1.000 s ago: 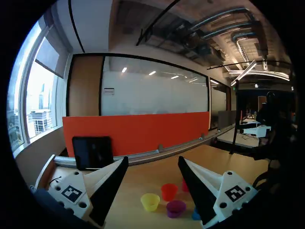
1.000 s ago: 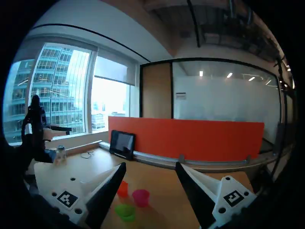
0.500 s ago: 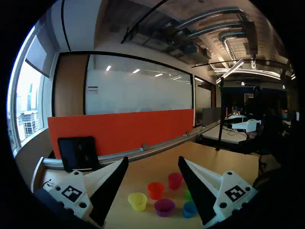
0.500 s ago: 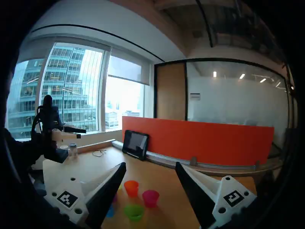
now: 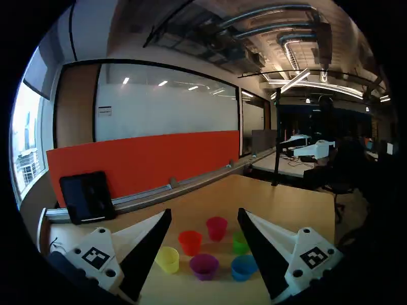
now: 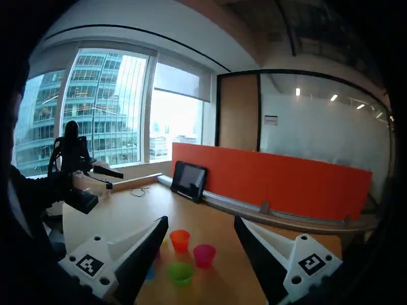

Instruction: Pour water

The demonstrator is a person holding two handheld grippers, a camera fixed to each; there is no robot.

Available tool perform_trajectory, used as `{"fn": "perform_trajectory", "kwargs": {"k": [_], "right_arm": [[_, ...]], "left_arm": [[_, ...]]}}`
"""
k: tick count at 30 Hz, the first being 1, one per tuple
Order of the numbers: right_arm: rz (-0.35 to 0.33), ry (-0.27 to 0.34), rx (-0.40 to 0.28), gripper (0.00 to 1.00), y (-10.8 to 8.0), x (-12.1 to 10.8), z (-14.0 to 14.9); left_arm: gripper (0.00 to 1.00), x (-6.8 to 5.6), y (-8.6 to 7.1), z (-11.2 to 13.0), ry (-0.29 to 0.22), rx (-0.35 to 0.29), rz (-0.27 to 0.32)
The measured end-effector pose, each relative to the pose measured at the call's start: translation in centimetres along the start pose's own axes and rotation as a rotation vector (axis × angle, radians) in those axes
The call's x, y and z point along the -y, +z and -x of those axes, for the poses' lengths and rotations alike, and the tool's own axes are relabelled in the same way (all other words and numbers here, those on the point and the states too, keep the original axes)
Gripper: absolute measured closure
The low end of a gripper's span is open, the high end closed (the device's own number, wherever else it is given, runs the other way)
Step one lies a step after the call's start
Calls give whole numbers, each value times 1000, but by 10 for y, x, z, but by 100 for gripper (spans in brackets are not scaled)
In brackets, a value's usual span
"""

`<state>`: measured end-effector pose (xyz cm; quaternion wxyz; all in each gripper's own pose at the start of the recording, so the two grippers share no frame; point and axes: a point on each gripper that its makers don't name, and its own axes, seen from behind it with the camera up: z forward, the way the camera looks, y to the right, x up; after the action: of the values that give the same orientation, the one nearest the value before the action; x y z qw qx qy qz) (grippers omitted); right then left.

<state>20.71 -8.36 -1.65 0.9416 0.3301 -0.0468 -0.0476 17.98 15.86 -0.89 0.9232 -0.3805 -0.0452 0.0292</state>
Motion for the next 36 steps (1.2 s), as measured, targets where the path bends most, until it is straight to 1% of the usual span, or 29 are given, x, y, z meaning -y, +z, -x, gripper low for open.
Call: {"fn": "perform_trajectory", "kwargs": {"k": [6, 11, 17, 26, 36], "right_arm": [[-27, 7, 24, 0, 2, 2, 7], [-48, -9, 57, 0, 3, 4, 17], [-66, -33, 107, 0, 7, 7, 33], [-101, -70, 171, 0, 14, 16, 55], [-123, -77, 234, 0, 20, 17, 78]], "left_arm": [[3, -14, 6, 14, 15, 32, 47], [3, -24, 9, 24, 28, 52, 81], [3, -35, 14, 37, 47, 71, 108], [3, -56, 19, 70, 40, 116, 166], [3, -70, 25, 107, 35, 178, 205]]}}
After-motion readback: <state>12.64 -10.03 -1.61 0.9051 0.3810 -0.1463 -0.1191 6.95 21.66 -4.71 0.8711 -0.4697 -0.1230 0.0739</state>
